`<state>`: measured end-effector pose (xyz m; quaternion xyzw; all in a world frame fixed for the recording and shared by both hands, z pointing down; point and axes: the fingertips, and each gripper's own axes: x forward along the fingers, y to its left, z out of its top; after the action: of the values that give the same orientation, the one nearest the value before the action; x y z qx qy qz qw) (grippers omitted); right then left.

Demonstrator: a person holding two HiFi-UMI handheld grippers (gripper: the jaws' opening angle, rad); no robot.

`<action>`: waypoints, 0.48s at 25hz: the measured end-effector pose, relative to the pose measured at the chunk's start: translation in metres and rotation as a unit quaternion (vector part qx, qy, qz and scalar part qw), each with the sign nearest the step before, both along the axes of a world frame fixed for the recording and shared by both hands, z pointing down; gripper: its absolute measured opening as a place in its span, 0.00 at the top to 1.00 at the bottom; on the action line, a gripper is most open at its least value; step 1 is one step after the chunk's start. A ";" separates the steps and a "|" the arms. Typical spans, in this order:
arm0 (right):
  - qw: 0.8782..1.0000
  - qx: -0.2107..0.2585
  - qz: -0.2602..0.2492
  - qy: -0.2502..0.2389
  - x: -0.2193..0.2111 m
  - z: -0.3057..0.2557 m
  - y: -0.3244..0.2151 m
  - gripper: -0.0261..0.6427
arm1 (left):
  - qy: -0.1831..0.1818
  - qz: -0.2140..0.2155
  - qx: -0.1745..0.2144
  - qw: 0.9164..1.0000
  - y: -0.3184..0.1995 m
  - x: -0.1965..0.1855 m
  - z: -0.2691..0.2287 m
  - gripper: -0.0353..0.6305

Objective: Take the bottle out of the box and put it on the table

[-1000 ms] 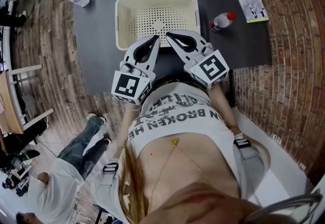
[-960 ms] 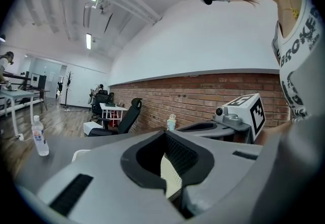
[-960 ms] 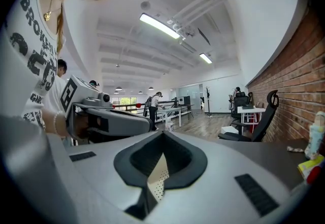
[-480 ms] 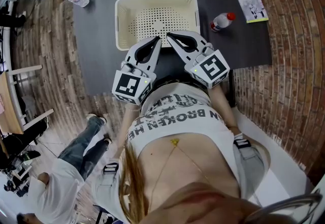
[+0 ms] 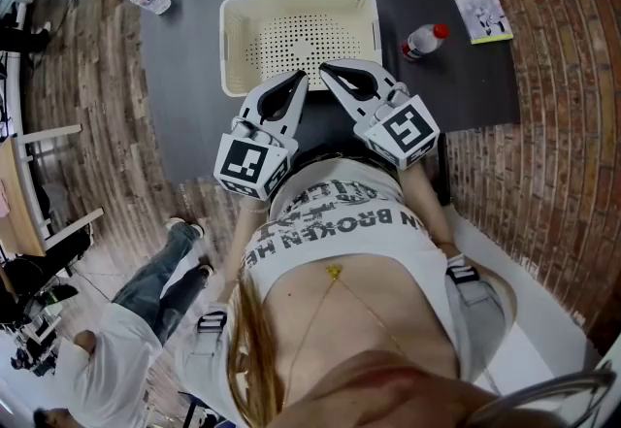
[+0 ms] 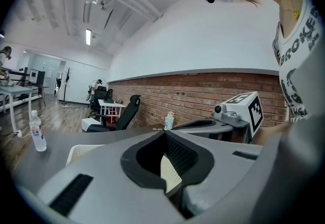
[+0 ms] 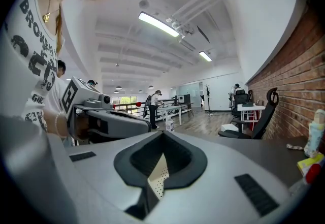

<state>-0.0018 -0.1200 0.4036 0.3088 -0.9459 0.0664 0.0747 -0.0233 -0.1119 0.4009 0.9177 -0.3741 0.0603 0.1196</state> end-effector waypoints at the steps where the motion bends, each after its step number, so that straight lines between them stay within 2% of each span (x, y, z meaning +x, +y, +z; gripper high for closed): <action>1: 1.000 -0.001 0.001 0.002 0.001 0.001 0.000 0.95 | 0.000 0.000 0.000 1.000 0.000 0.000 0.000 0.95; 12: 1.000 -0.005 0.007 0.010 0.007 0.004 -0.001 0.95 | -0.002 0.006 -0.006 1.000 0.003 0.004 0.005 0.95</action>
<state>0.0048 -0.1210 0.4073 0.3161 -0.9424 0.0681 0.0855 -0.0189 -0.1090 0.4057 0.9191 -0.3682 0.0652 0.1242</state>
